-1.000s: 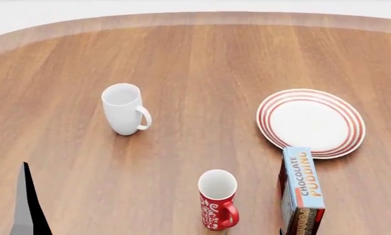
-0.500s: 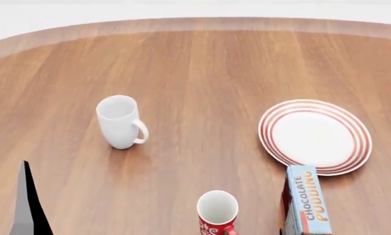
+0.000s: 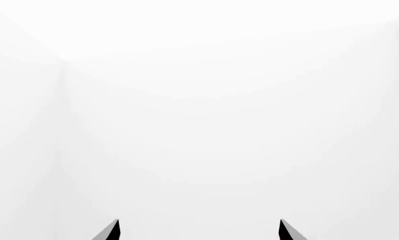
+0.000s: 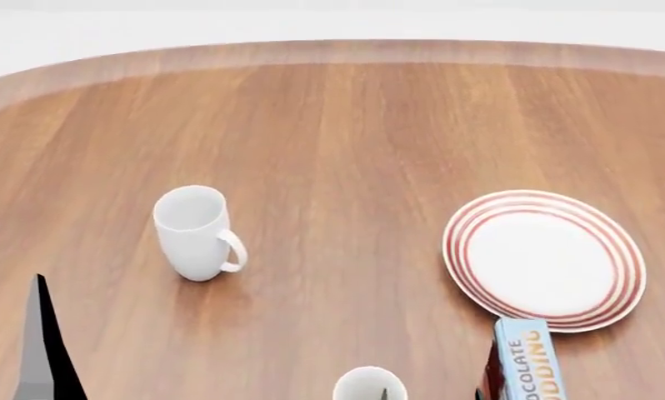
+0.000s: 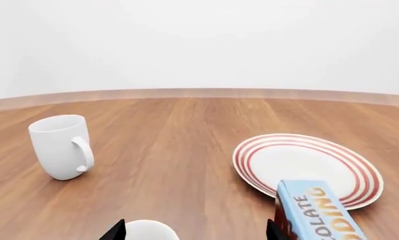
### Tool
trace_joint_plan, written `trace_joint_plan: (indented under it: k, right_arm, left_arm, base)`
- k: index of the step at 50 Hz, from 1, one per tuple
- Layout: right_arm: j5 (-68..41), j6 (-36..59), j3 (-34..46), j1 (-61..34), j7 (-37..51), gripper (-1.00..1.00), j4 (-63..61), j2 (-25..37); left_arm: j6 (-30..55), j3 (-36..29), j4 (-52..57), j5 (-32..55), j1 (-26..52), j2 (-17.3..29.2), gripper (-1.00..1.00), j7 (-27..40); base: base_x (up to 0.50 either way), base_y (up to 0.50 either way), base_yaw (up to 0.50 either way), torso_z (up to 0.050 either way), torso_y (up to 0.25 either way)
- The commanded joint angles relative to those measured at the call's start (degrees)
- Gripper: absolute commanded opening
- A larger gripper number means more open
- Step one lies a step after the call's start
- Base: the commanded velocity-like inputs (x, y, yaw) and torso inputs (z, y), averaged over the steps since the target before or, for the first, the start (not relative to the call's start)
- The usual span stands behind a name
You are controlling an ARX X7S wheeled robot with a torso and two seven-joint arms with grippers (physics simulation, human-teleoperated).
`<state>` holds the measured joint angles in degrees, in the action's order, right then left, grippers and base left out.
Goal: Pick up the red mug and put it on the plate
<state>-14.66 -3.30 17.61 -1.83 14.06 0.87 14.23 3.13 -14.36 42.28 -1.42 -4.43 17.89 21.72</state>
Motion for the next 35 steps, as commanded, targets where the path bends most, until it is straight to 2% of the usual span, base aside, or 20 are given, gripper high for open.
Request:
trace_joint_plan:
  k: [1,35]
  right_arm:
    - [-0.1,0.1,0.3,-0.1,0.3,1.0,0.0,0.2]
    - [-0.7,-0.2,0.9,-0.4,0.9,1.0,0.2,0.7]
  left_arm:
    - [0.0,0.0,0.2,0.2,-0.1,0.3,1.0,0.3]
    - [-0.3,-0.5,0.9,0.2,-0.5,1.2,1.0,1.2]
  base:
    - [0.16,0.0,0.0,0.0,0.0]
    - [0.17,0.0,0.0,0.0,0.0]
